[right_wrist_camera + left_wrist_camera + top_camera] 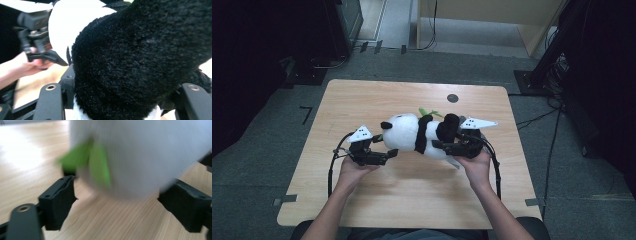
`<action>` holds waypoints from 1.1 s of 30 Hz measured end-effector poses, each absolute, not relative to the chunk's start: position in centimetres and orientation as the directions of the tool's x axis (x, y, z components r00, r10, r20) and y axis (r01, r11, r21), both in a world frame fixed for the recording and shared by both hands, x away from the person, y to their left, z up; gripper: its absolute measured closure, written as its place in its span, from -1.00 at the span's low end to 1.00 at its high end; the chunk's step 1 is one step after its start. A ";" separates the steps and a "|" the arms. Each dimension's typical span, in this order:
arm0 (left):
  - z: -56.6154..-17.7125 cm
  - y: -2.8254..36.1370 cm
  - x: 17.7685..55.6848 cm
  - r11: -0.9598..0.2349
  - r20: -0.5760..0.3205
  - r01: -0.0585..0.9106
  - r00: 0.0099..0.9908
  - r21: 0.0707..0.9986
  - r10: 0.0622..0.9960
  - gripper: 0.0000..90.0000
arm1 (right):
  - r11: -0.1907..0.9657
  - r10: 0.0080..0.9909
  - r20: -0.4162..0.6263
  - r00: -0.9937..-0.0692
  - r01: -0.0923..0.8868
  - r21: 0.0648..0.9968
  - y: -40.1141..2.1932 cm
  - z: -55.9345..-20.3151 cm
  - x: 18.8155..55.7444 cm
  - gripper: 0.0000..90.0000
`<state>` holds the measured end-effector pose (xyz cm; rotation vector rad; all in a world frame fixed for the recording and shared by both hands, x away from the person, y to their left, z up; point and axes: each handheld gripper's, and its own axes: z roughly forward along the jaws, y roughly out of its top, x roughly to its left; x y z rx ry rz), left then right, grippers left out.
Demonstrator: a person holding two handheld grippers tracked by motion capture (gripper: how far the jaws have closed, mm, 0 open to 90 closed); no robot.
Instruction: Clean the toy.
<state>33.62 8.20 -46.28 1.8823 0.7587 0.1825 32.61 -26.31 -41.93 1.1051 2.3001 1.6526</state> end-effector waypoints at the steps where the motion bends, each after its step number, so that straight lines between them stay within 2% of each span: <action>1: -46.2 8.1 33.5 -0.254 -0.204 0.409 0.793 0.876 0.575 -0.75 | 0.152 0.590 0.331 -0.737 0.503 0.851 -26.2 -41.9 32.6 -0.21; 3: -46.2 7.8 33.3 -0.264 -0.190 0.406 0.788 0.875 0.585 -0.78 | 0.158 0.573 0.347 -0.742 0.516 0.842 -25.8 -42.0 32.5 -0.21; 5: -46.1 7.7 33.1 -0.258 -0.183 0.398 0.787 0.880 0.590 -0.63 | 0.162 0.570 0.345 -0.746 0.513 0.843 -25.6 -42.0 32.5 -0.21; 7: -45.7 7.8 33.0 -0.240 -0.197 0.404 0.781 0.883 0.592 -0.39 | 0.159 0.569 0.345 -0.746 0.512 0.844 -25.6 -42.0 32.6 -0.23; 10: -45.1 7.9 32.9 -0.227 -0.205 0.412 0.771 0.883 0.603 0.01 | 0.159 0.575 0.334 -0.747 0.503 0.850 -25.3 -42.2 32.8 -0.50; 13: -44.9 8.2 33.2 -0.195 -0.250 0.442 0.760 0.875 0.600 0.18 | 0.157 0.591 0.323 -0.739 0.498 0.853 -25.4 -42.6 33.3 -0.72; 15: -44.8 8.6 33.7 -0.175 -0.290 0.478 0.743 0.861 0.603 0.21 | 0.143 0.596 0.322 -0.736 0.492 0.859 -25.8 -42.7 33.5 -0.72; 23: -44.6 10.9 34.7 -0.038 -0.423 0.579 0.637 0.815 0.644 0.24 | 0.209 0.640 0.180 -0.747 0.395 0.894 -26.9 -42.9 32.4 -0.62; 27: -44.5 11.6 35.0 0.019 -0.509 0.624 0.620 0.781 0.597 0.23 | 0.277 0.607 0.145 -0.782 0.378 0.883 -25.9 -44.2 31.9 -0.56; 30: -44.6 11.3 35.2 0.018 -0.550 0.657 0.616 0.754 0.565 0.21 | 0.323 0.602 0.114 -0.791 0.371 0.871 -24.7 -45.0 31.9 -0.56; 33: -44.9 10.5 35.1 -0.017 -0.536 0.661 0.623 0.750 0.570 0.17 | 0.347 0.623 0.075 -0.778 0.362 0.865 -23.8 -45.2 31.8 -0.49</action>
